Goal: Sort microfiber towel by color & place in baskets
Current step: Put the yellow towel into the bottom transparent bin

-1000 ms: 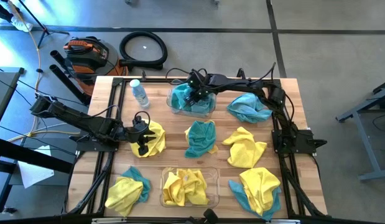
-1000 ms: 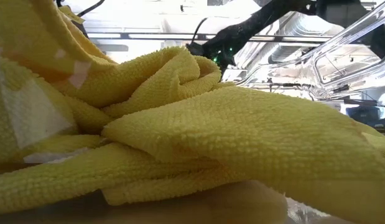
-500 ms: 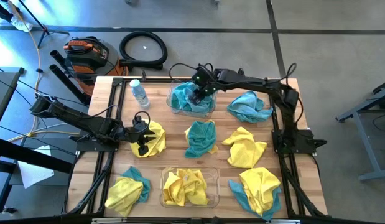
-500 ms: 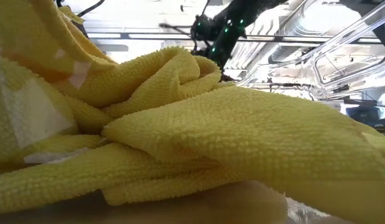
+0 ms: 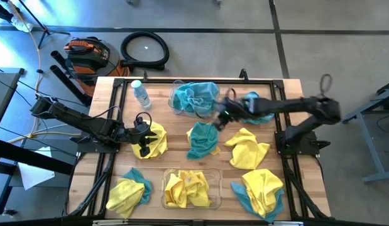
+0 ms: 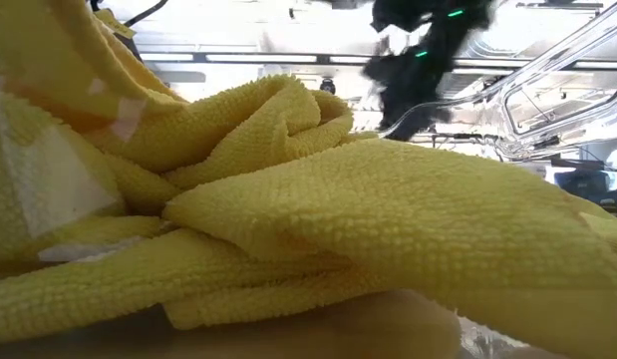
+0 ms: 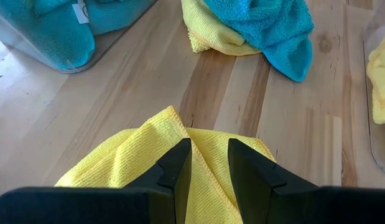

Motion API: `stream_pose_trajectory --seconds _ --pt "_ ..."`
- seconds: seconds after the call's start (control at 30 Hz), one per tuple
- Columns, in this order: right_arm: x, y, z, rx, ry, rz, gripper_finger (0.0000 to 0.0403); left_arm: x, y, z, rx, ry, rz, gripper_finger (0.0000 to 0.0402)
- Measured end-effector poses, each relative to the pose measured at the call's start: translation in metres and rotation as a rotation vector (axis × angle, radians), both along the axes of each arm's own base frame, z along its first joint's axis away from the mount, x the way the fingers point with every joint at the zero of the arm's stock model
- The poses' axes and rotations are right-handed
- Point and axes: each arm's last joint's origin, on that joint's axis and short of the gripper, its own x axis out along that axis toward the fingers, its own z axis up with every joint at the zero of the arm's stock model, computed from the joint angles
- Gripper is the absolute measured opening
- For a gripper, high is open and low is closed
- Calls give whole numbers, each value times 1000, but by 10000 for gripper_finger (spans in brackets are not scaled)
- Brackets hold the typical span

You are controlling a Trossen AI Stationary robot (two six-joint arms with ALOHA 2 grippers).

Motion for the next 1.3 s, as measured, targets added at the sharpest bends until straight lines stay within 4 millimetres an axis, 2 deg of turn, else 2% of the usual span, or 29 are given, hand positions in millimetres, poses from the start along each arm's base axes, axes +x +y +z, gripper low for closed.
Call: stream_pose_trajectory --seconds 0.13,0.3,0.53,0.7,0.83,1.1,1.3 --pt "-38 36 -3 -9 -105 -10 126 0 0 0 0 -2 0 92" --pt "-75 71 -13 -30 -231 32 126 1 0 1 -3 -13 -1 92" --pt "-105 95 -52 -9 -282 -14 126 3 -9 16 -51 29 -85 92" --pt "-120 103 -75 -24 -299 -67 126 12 -24 38 -6 146 -97 90" --pt "-126 107 -82 -51 -317 -62 126 23 -39 48 7 287 -74 85" --pt "-129 115 -81 -115 -339 -21 126 35 -76 47 -108 562 -7 83" --pt "-129 114 -81 -135 -326 -3 126 33 -106 36 -235 670 75 83"
